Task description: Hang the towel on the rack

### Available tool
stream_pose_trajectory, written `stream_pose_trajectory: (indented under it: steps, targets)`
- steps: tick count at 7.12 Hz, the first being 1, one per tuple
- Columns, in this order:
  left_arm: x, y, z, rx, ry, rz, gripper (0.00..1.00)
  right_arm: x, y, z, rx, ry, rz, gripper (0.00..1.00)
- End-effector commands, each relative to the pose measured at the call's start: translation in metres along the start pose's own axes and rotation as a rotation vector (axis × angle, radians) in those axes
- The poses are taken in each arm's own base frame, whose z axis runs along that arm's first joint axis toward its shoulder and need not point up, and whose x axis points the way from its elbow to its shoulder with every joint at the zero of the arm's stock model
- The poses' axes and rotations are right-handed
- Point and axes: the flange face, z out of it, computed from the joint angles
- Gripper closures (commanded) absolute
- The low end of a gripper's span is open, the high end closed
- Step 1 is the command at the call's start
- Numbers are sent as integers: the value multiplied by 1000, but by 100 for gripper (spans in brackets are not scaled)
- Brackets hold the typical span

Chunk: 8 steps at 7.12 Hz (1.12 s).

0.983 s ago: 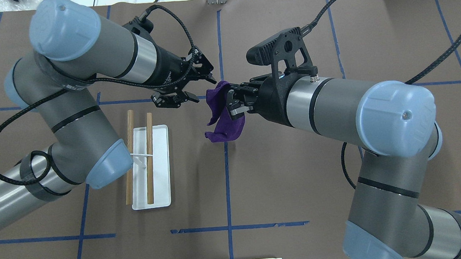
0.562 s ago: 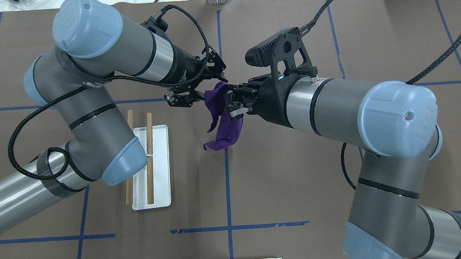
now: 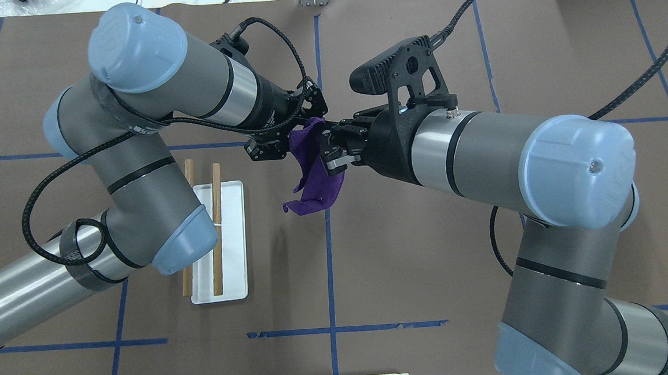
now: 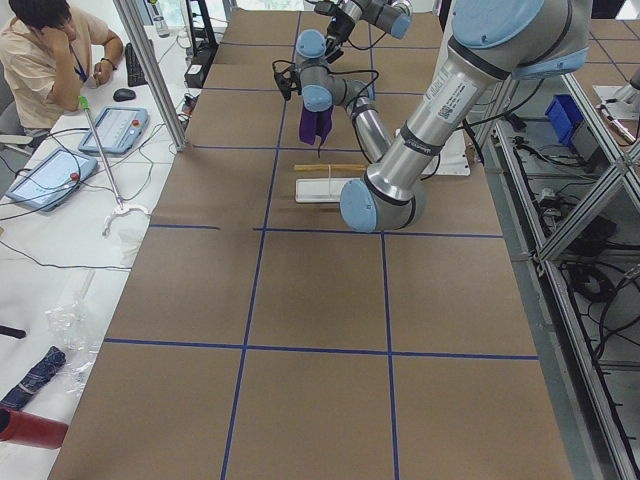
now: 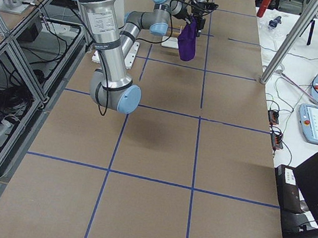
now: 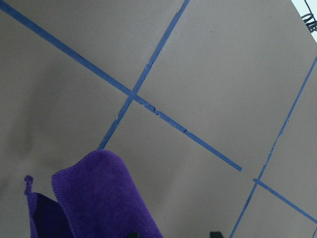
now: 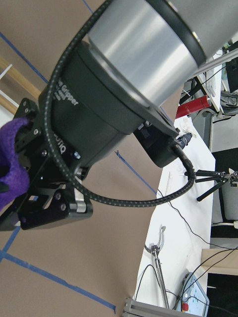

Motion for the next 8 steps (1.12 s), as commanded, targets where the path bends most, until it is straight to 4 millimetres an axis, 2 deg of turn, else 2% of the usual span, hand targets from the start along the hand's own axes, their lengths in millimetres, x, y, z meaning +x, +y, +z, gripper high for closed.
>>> stream_pose_trajectory:
  steps: [1,2,5,6,7,8]
  targets:
    - [-5,11,9,1,-4,7,94,-1,-1,-1,2,-3,-4,100]
    - [-8,11,8,7,-2,9,100,-1,-1,-1,2,-3,-22,100]
    - [-8,12,6,6,1,22,100,4,4,1,-19,-1,-52,100]
    - [-6,11,0,9,11,60,100,2,10,3,-48,-24,-39,31]
    - [-4,5,-7,21,19,69,100,9,13,-1,-65,-19,-13,0]
    - [-8,6,-18,20,28,131,100,22,23,1,-100,-7,-7,0]
